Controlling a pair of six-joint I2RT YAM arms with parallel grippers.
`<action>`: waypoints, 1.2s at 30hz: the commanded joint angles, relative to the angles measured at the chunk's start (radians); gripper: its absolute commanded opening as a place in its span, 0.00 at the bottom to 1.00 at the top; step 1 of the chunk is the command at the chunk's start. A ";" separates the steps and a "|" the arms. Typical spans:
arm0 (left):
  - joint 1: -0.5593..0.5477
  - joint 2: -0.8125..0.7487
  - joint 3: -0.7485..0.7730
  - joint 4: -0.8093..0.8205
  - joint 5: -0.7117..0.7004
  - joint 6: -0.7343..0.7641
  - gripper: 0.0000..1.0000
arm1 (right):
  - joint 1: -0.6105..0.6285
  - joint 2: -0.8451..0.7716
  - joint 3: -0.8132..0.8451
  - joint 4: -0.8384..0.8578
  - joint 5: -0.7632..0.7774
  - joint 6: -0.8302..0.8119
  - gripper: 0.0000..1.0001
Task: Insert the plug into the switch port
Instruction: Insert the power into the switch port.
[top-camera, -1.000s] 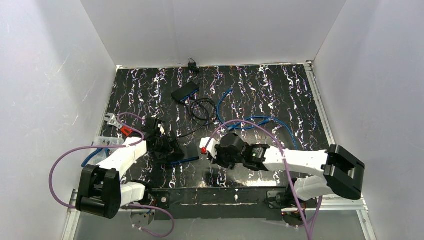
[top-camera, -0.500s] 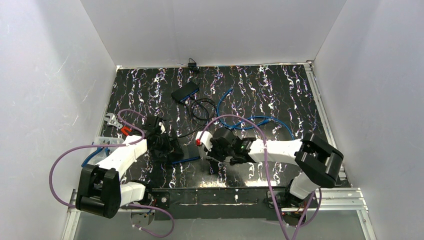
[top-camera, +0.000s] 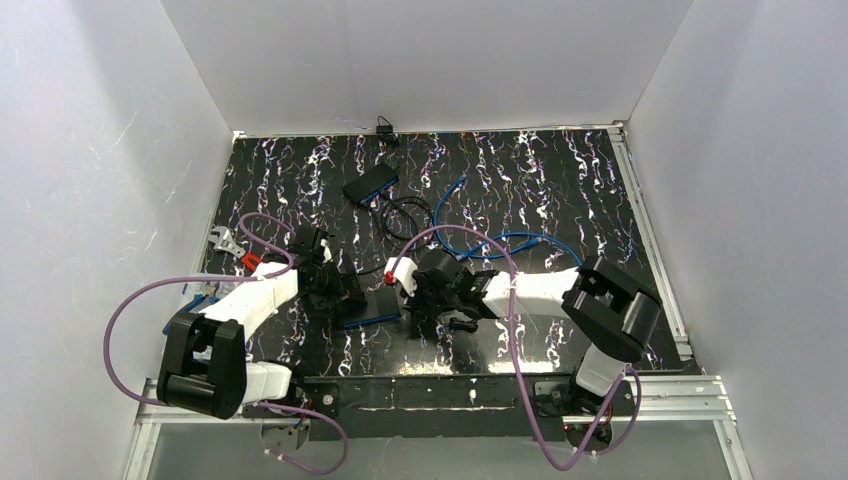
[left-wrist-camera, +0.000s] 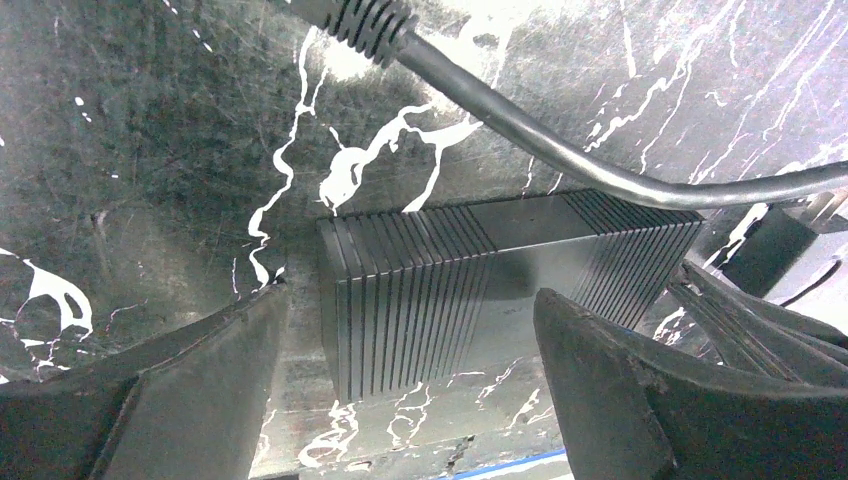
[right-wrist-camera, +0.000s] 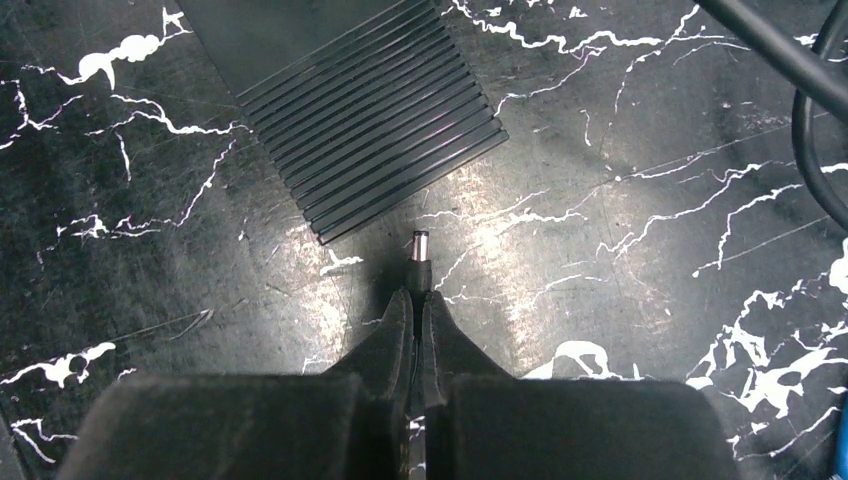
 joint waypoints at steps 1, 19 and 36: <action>-0.003 -0.002 0.014 0.011 0.023 0.019 0.90 | -0.004 0.025 0.050 0.081 -0.025 0.003 0.01; -0.011 0.020 0.006 0.024 0.073 0.020 0.88 | -0.005 0.046 0.015 0.172 -0.118 -0.036 0.01; -0.037 0.061 0.012 0.029 0.114 0.026 0.87 | 0.023 0.032 -0.032 0.178 -0.207 -0.072 0.01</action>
